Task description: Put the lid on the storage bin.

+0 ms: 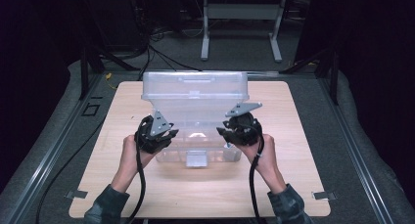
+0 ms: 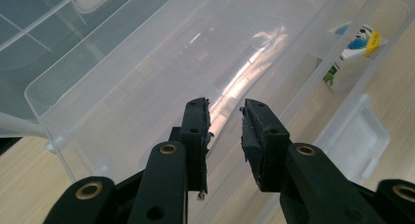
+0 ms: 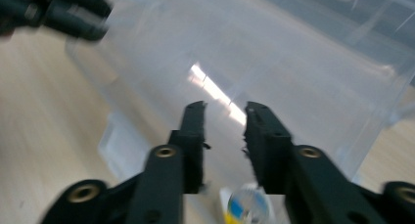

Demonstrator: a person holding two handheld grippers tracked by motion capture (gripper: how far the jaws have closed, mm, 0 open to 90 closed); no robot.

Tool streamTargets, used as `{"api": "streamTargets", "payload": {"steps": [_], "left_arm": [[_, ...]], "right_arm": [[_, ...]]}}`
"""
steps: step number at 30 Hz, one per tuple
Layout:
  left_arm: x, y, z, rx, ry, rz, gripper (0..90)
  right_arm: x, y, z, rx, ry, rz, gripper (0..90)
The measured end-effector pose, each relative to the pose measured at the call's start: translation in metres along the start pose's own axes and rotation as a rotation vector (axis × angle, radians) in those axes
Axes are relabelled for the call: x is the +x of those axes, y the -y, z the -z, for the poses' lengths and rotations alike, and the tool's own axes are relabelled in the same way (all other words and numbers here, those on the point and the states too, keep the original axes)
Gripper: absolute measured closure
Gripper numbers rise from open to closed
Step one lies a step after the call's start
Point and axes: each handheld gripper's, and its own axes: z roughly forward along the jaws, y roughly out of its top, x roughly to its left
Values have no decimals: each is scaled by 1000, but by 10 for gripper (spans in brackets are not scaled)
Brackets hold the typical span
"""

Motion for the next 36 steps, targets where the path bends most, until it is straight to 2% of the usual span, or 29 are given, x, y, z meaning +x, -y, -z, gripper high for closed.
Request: {"api": "streamTargets", "payload": {"steps": [1,2,5,6,7,8,9,10,11,12,13,15,16,17,19,20,23,27,28,32,34,36], "left_arm": [[0,1,0,8,9,-1,713],[-1,1,0,19,17,-6,717],[-5,4,-2,42,36,-5,717],[-6,6,-2,37,38,-5,723],[-6,8,-2,38,37,3,721],[-6,8,-3,44,49,13,720],[-5,9,-3,44,58,23,715],[-4,10,-4,49,68,40,704],[-4,10,-4,49,68,40,692],[-3,11,-3,46,75,52,668],[-2,12,-2,48,84,75,668],[5,17,4,40,129,132,550],[5,17,4,40,129,132,500],[7,21,9,36,145,165,437],[8,23,13,33,142,165,417],[7,24,19,24,139,177,391],[4,28,36,22,136,177,285],[1,32,49,27,118,173,240],[1,37,56,32,100,175,214],[2,46,59,47,70,196,172],[4,55,58,70,41,205,160],[6,62,55,83,11,204,140]], "right_arm": [[-4,-5,-4,-24,-2,-17,751],[-6,-9,-6,-27,23,-24,792],[-11,-16,-11,-68,20,-38,855],[-11,-19,-12,-49,68,-38,898],[-7,-17,-16,-105,58,-34,900],[-8,-16,-19,-125,4,-31,900],[-3,-16,-16,-57,97,-27,900],[-2,-16,-16,-43,102,-24,900],[-2,-16,-16,-43,102,-24,900],[-1,-14,-19,-70,47,-28,900],[0,-13,-19,-71,50,-26,900],[0,-11,-18,-65,49,-25,900],[0,-11,-18,-65,49,-25,900],[0,-10,-17,-56,52,-26,900],[0,-9,-17,-57,51,-29,898],[0,-9,-17,-54,50,-29,894],[4,-6,-16,-49,53,-27,884],[6,-4,-17,-38,47,-32,881],[7,-1,-18,-30,43,-33,878],[6,4,-16,-21,31,-47,874],[5,5,-15,-17,29,-56,874],[2,11,-13,-24,0,-82,868]]}}
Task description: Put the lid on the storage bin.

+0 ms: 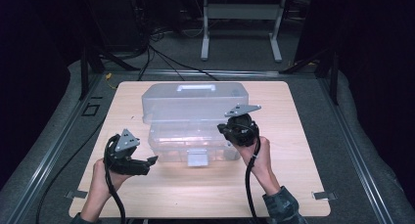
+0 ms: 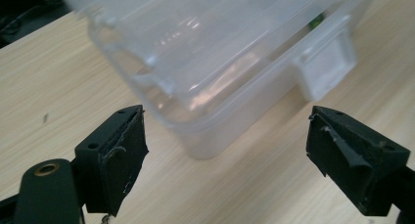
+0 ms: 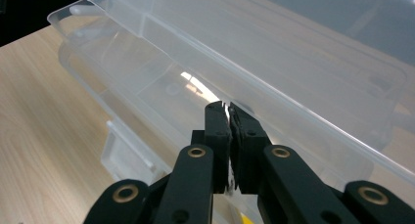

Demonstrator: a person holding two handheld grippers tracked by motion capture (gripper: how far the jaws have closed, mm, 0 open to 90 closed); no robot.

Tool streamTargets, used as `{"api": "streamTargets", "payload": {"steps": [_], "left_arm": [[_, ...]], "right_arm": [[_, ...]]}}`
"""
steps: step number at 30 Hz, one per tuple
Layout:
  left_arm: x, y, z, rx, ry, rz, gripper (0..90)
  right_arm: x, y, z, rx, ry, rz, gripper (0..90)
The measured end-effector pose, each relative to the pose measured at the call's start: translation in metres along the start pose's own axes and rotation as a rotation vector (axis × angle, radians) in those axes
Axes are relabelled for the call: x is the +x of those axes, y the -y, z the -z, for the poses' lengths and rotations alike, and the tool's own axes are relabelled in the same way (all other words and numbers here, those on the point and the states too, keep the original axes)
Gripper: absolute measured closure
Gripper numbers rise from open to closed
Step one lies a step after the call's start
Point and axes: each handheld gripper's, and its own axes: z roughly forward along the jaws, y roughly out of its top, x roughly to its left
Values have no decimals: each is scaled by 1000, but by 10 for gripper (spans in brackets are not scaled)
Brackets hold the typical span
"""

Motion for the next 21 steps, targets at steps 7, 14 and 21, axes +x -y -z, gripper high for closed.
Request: {"api": "streamTargets", "payload": {"steps": [7,14,21], "left_arm": [[12,22,-10,-6,-28,35,83],[21,37,-22,31,-33,65,56],[21,41,-30,60,-33,63,44]], "right_arm": [[0,6,2,7,-6,-7,864],[3,15,1,41,-16,-12,861],[2,20,-1,59,-31,-21,861]]}}
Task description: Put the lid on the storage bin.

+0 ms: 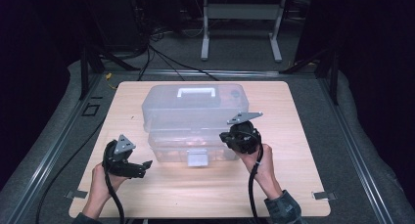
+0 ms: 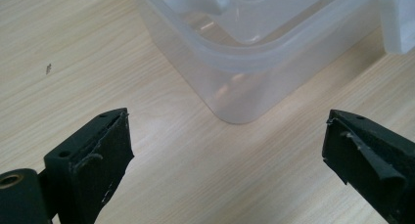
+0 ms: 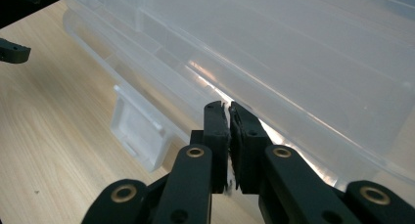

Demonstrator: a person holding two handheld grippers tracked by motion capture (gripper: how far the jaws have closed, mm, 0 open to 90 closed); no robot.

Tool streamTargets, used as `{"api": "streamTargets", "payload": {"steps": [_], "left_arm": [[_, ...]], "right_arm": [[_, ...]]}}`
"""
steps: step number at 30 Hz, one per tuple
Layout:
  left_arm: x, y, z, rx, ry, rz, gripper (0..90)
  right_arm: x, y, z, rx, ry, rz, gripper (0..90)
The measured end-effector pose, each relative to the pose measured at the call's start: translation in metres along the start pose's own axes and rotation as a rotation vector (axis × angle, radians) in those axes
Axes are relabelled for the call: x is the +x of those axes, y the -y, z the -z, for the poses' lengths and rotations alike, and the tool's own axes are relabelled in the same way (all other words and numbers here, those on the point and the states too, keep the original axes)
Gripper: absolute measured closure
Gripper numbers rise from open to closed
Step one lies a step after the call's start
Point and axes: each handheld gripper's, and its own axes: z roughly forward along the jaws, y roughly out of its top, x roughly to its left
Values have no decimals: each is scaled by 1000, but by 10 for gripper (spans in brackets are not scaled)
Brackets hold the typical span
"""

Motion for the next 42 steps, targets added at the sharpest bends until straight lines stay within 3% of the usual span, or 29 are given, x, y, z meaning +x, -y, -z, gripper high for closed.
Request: {"api": "streamTargets", "payload": {"steps": [8,17,21,29,32,33,37,38,39,42], "left_arm": [[1,7,-5,19,-3,9,35],[2,11,-11,48,4,20,22],[4,14,-11,53,-4,18,18],[16,25,-11,76,-33,48,11],[23,31,-13,94,-41,70,6],[23,31,-13,94,-41,70,4],[26,32,-14,97,-50,88,2],[26,32,-14,97,-50,88,2],[26,32,-14,100,-50,86,2],[27,32,-16,105,-52,95,2]], "right_arm": [[3,8,-4,33,-4,2,861],[4,25,-19,125,-33,-8,863],[7,37,-24,166,-32,15,857],[-4,58,0,122,30,4,797],[-22,76,11,117,91,-49,640],[-22,76,11,117,91,-49,640],[-50,102,22,99,148,-128,209],[-50,102,22,99,148,-128,209],[-57,106,24,103,173,-147,147],[-65,110,28,104,187,-169,53]]}}
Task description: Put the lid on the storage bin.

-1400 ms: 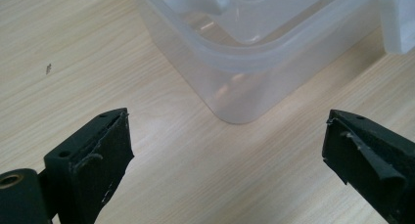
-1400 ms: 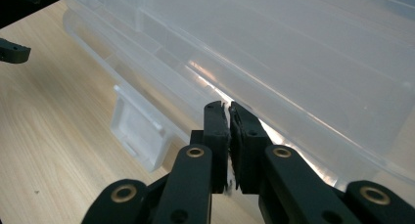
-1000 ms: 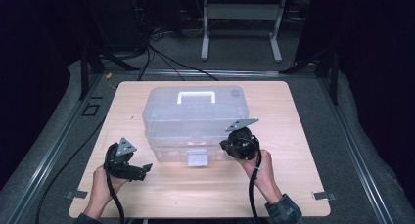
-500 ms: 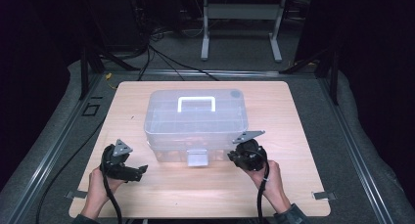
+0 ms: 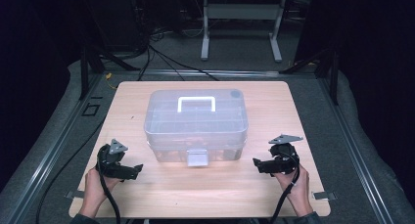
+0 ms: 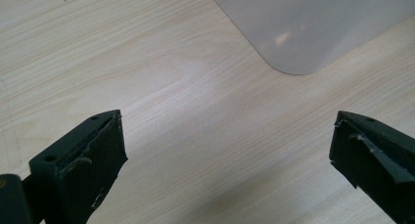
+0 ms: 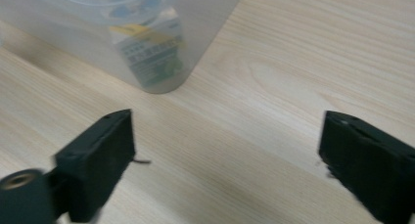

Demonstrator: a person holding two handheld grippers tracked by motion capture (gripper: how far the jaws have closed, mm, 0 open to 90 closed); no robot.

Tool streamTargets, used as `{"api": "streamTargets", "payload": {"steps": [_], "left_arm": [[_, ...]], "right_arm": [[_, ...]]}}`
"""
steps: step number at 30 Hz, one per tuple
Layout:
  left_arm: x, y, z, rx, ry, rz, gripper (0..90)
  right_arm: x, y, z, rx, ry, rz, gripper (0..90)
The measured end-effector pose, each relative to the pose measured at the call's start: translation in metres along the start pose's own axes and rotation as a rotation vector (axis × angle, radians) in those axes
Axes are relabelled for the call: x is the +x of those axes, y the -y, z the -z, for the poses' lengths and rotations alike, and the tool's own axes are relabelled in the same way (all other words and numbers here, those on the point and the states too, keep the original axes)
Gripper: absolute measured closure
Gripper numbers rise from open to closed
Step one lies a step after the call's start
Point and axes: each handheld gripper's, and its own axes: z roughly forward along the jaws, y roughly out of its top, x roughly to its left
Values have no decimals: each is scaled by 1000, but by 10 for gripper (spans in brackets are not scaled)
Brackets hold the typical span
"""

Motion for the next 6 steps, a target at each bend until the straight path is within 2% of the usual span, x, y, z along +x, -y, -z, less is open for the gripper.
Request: {"api": "streamTargets", "payload": {"steps": [3,6], "left_arm": [[0,0,-1,5,0,-1,2],[0,1,-1,6,3,-3,1]], "right_arm": [[-7,1,-2,9,4,-19,0],[-8,2,-3,13,0,-22,0]]}}
